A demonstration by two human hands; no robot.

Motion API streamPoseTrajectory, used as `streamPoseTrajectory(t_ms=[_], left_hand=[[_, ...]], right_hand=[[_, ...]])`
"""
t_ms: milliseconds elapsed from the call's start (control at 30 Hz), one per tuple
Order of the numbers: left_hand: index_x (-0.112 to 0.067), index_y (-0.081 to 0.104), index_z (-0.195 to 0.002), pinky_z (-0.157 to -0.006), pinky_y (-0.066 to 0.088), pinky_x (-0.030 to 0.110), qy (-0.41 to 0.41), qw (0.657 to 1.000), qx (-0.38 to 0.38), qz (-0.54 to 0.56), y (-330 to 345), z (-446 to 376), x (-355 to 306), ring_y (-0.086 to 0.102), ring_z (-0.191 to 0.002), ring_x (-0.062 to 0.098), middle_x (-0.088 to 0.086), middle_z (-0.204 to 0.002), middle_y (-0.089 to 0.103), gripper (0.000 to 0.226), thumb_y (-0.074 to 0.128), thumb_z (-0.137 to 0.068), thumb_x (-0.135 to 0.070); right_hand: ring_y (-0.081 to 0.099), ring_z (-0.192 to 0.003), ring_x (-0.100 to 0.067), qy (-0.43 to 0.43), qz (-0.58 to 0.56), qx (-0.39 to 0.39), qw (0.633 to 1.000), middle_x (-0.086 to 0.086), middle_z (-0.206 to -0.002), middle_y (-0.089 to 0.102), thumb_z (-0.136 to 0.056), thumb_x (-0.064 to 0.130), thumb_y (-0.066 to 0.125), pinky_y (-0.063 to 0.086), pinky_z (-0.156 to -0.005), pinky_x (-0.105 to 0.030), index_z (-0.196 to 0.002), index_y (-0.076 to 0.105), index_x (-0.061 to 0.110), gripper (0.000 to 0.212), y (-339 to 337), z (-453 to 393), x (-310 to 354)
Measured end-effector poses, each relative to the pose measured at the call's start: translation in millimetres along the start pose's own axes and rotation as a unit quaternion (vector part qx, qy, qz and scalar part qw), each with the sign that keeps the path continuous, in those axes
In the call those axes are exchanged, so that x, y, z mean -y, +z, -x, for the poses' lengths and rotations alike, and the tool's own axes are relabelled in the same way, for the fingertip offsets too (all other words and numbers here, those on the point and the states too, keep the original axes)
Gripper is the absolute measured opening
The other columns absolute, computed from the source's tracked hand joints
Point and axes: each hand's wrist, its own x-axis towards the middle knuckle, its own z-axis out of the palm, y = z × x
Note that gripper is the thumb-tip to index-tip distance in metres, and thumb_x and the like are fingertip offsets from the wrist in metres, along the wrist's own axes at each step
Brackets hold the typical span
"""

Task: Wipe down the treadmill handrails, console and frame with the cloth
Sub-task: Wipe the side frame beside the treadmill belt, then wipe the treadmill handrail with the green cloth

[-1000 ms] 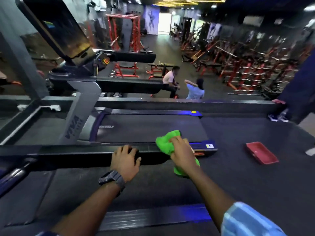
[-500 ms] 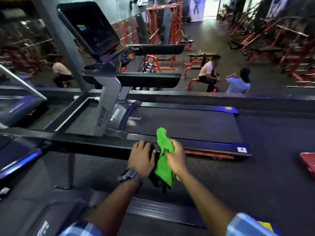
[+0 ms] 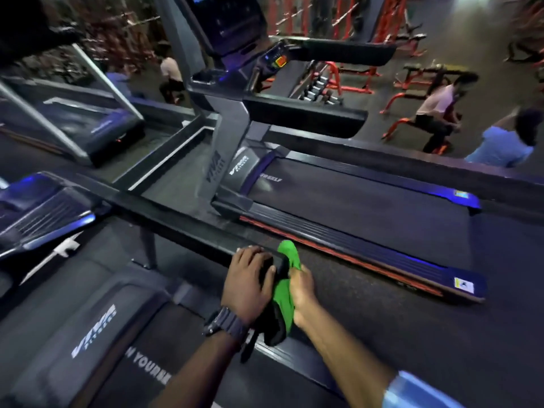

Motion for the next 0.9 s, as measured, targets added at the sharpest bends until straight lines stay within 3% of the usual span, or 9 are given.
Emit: streamPoseTrajectory(t_ms=[100, 167, 267, 367, 467, 533, 667, 833, 900], left_hand=[[-0.016, 0.064, -0.100, -0.102, 0.037, 0.035, -0.021, 1.000, -0.011, 0.005, 0, 0, -4, 0.052, -0.108, 0.021, 0.002, -0.109, 0.060, 0.022, 0.055, -0.086, -0.031], [-0.015, 0.064, -0.100, -0.101, 0.037, 0.034, -0.026, 1.000, -0.009, 0.003, -2, 1, -7, 0.053, -0.108, 0.020, 0.001, -0.110, 0.060, 0.023, 0.056, -0.086, -0.032], [-0.015, 0.063, -0.097, -0.097, 0.039, 0.032, -0.066, 0.998, -0.013, -0.012, -2, -3, -17, 0.053, -0.106, 0.019, 0.000, -0.108, 0.060, 0.022, 0.058, -0.085, -0.033], [-0.016, 0.062, -0.093, -0.089, 0.040, 0.029, -0.125, 0.992, -0.016, -0.018, 2, -11, -31, 0.053, -0.100, 0.016, -0.001, -0.104, 0.059, 0.024, 0.060, -0.083, -0.038], [-0.019, 0.063, -0.092, -0.085, 0.040, 0.028, -0.180, 0.983, -0.014, -0.041, 2, -18, -43, 0.055, -0.094, 0.017, -0.003, -0.099, 0.059, 0.028, 0.056, -0.081, -0.043], [-0.019, 0.064, -0.090, -0.084, 0.039, 0.025, -0.211, 0.976, -0.008, -0.059, 4, -26, -53, 0.055, -0.091, 0.018, -0.002, -0.096, 0.058, 0.031, 0.052, -0.078, -0.045], [-0.016, 0.061, -0.087, -0.080, 0.036, 0.026, -0.288, 0.950, -0.023, -0.116, 13, -32, -65, 0.054, -0.087, 0.025, 0.002, -0.093, 0.055, 0.030, 0.047, -0.079, -0.042], [-0.014, 0.061, -0.087, -0.081, 0.038, 0.038, -0.369, 0.906, -0.064, -0.197, 21, -54, -43, 0.054, -0.087, 0.033, 0.008, -0.090, 0.058, 0.034, 0.040, -0.079, -0.039], [-0.012, 0.062, -0.088, -0.081, 0.040, 0.043, -0.413, 0.886, -0.068, -0.198, 20, -63, -35, 0.054, -0.088, 0.036, 0.011, -0.091, 0.059, 0.036, 0.038, -0.078, -0.037]], right_hand=[[0.064, -0.046, -0.022, 0.097, -0.010, 0.090, 0.991, -0.012, -0.058, 0.068, -0.097, 0.011, 0.041, 0.051, -0.042, -0.024, -0.077, 0.065, 0.005, 0.033, 3, -12, 16], [0.066, -0.051, -0.024, 0.134, 0.018, 0.157, 0.978, -0.015, -0.065, 0.070, -0.097, 0.015, 0.042, 0.052, -0.046, -0.026, -0.080, 0.068, 0.005, 0.032, -7, -16, 22], [0.061, -0.054, -0.015, 0.106, 0.094, 0.154, 0.978, -0.020, -0.081, 0.071, -0.089, 0.001, 0.043, 0.049, -0.050, -0.022, -0.093, 0.066, 0.002, 0.024, -29, -29, 25], [0.057, -0.056, -0.015, 0.101, 0.097, 0.179, 0.974, -0.010, -0.072, 0.062, -0.089, -0.002, 0.043, 0.046, -0.049, -0.021, -0.090, 0.062, 0.009, 0.022, -39, -29, 38], [0.065, -0.056, -0.021, 0.199, 0.061, 0.210, 0.955, -0.011, -0.069, 0.070, -0.097, 0.023, 0.047, 0.051, -0.051, -0.023, -0.082, 0.067, 0.009, 0.028, -26, -36, 42], [0.070, -0.069, -0.028, 0.238, 0.046, 0.239, 0.940, -0.017, -0.082, 0.074, -0.094, 0.039, 0.052, 0.056, -0.064, -0.033, -0.092, 0.071, 0.007, 0.038, -20, -46, 45], [0.067, -0.061, -0.022, 0.188, 0.071, 0.283, 0.938, -0.012, -0.074, 0.070, -0.097, 0.019, 0.053, 0.053, -0.055, -0.027, -0.082, 0.069, 0.008, 0.024, -31, -50, 56], [0.063, -0.086, -0.027, 0.127, 0.174, 0.369, 0.904, -0.023, -0.106, 0.070, -0.086, 0.020, 0.062, 0.051, -0.076, -0.037, -0.100, 0.075, 0.011, 0.021, -2, -80, 75], [0.063, -0.091, -0.025, 0.093, 0.206, 0.407, 0.885, -0.014, -0.108, 0.071, -0.081, 0.015, 0.058, 0.051, -0.081, -0.036, -0.107, 0.073, 0.014, 0.030, 16, -95, 74]])
